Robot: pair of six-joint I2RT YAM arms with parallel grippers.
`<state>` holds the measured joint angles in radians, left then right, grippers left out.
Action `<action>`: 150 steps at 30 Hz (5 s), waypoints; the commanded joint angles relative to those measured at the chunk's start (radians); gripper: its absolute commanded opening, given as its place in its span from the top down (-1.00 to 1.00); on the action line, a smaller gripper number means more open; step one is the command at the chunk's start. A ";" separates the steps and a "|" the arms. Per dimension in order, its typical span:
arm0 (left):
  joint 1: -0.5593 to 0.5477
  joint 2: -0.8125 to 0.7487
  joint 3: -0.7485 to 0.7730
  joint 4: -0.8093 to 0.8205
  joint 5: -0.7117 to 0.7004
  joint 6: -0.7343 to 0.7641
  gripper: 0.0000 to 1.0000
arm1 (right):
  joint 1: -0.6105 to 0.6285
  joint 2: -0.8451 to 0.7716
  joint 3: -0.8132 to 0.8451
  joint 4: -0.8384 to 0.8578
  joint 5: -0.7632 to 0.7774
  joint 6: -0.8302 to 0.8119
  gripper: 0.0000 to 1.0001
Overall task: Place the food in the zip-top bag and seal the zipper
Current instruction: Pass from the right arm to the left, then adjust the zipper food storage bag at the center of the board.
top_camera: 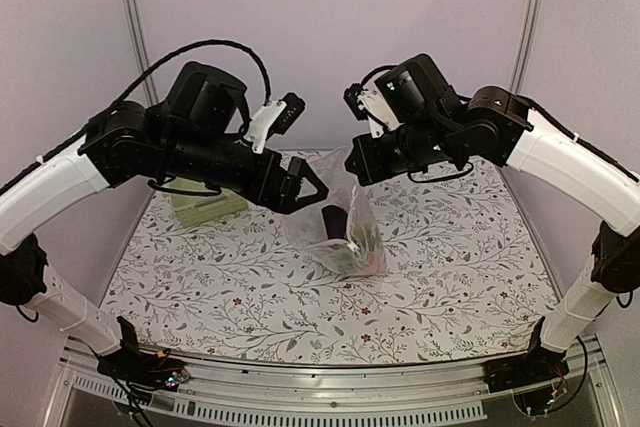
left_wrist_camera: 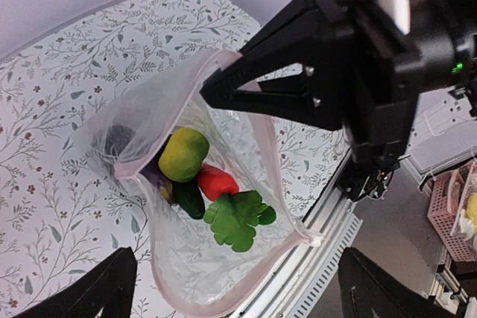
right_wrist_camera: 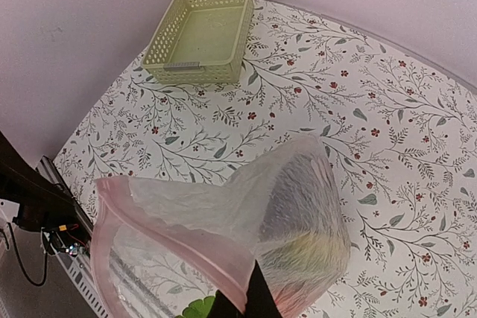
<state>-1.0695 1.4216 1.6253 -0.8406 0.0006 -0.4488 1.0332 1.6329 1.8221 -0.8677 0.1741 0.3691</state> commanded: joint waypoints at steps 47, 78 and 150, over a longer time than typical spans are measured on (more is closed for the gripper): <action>0.013 -0.272 -0.375 0.384 0.471 0.447 0.15 | -0.013 -0.071 -0.052 0.036 -0.710 -0.142 0.99; 0.048 -0.286 -0.444 0.457 0.269 0.255 1.00 | -0.086 -0.127 -0.166 0.101 -0.593 -0.084 -0.06; 0.374 -0.452 -0.607 0.446 0.476 0.119 1.00 | -0.338 -0.394 -1.112 1.236 -0.814 0.221 0.68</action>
<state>-0.7147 0.9668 1.0161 -0.3866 0.4675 -0.3267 0.6991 1.2358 0.7124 0.3229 -0.6258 0.5896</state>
